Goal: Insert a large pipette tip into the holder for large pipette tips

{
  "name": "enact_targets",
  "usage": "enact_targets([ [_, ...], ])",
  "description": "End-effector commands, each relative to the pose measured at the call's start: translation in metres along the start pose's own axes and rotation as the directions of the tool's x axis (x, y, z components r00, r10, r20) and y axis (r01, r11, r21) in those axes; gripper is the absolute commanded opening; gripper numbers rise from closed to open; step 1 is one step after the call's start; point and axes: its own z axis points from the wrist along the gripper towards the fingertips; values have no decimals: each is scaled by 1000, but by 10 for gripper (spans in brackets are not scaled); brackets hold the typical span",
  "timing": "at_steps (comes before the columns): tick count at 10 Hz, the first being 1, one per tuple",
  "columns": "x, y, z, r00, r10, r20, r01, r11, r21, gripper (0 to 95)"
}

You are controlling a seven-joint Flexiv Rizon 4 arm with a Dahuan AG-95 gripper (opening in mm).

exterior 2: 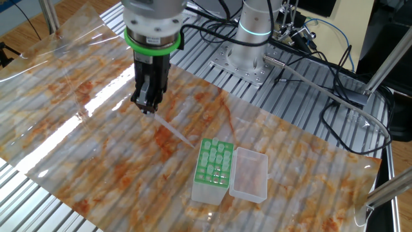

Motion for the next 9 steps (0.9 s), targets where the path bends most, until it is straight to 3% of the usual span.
enact_targets([
  [1,4,4,2,1000,6,6,-6,1000,2,0],
  [9,21,23,20,999,19,34,-20,1000,12,0],
])
